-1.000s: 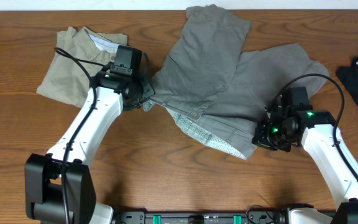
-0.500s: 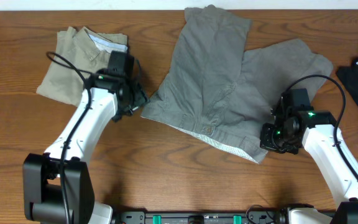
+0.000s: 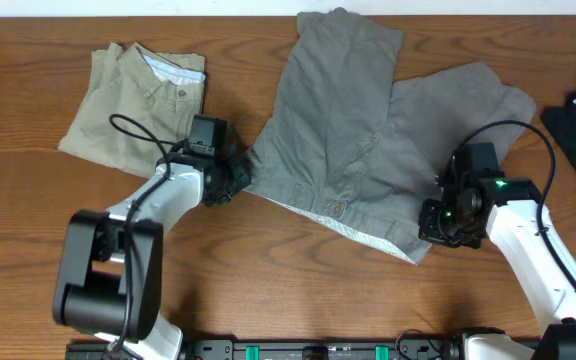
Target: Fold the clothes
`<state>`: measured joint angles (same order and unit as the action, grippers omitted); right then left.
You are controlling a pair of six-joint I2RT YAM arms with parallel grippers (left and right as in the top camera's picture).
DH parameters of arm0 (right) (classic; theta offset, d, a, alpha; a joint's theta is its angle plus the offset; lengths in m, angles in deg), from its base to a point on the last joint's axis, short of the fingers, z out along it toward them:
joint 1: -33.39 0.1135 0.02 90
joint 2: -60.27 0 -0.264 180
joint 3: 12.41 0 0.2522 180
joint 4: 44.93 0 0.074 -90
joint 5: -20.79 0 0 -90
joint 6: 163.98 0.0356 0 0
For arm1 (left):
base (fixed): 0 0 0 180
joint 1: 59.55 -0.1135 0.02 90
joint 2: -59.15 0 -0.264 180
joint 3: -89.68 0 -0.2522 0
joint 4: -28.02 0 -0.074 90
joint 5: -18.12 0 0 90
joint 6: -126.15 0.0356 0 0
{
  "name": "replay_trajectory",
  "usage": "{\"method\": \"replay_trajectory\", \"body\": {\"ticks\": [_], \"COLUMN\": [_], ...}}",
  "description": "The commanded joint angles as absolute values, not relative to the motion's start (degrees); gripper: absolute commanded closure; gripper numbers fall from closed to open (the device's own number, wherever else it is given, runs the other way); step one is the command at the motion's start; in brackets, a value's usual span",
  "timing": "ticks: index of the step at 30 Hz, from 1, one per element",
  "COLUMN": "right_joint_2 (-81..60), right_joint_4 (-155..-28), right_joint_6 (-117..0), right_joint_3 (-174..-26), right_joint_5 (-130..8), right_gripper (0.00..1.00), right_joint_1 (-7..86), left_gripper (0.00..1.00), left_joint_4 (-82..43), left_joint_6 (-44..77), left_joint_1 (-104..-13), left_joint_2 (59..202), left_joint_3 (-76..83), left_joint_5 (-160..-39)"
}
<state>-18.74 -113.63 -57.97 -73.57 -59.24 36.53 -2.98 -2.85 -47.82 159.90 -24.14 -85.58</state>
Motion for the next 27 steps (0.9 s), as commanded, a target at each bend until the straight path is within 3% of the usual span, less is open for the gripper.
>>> {"method": "replay_trajectory", "body": {"ticks": [1, 7, 10, 14, 16, 19, 24, 27], "right_joint_2": [-18.37, -18.37, -18.37, -18.37, -18.37, -18.37, -18.37, -18.43], "right_joint_4": [-114.85, -120.86, -121.10, -119.94, -119.57, -118.52, -108.62, -100.27], "right_joint_6": [-58.91, -56.70, -56.64, -56.99, -58.17, -58.19, -56.57, -56.62], "right_joint_3": [-73.63, -73.63, -73.63, -73.63, -73.63, -73.63, -74.25, -74.97], "right_joint_5": [-60.46, -68.90, -68.07, -65.16, -64.24, -64.26, -61.88, -61.46], "right_gripper": [0.98, 0.98, 0.91, 0.74, 0.67, 0.66, 0.67, 0.63], "right_joint_1": [36.31, 36.31, 36.31, 36.31, 36.31, 36.24, 33.71, 30.39], "left_gripper": [0.93, 0.94, 0.94, 0.93, 0.85, 0.74, 0.63, 0.59], "left_joint_4": [-2.91, -6.23, -6.17, -6.23, -6.36, -6.95, -9.27, -12.40], "left_joint_6": [-1.15, 0.69, 3.42, 5.96, 5.93, 5.93, 5.98, 7.88], "left_joint_1": [-48.24, -54.36, -57.59, -58.84, -58.84, -58.84, -58.82, -57.92], "left_joint_2": [161.71, 159.37, 157.10, 153.17, 150.85, 146.70, 139.44, 136.16], "left_joint_3": [-24.27, -22.93, -21.49, -20.09, -19.98, -19.98, -19.94, -19.94], "left_joint_5": [-83.96, -77.29, -79.26, -83.85, -84.68, -84.86, -85.01, -84.99]}}
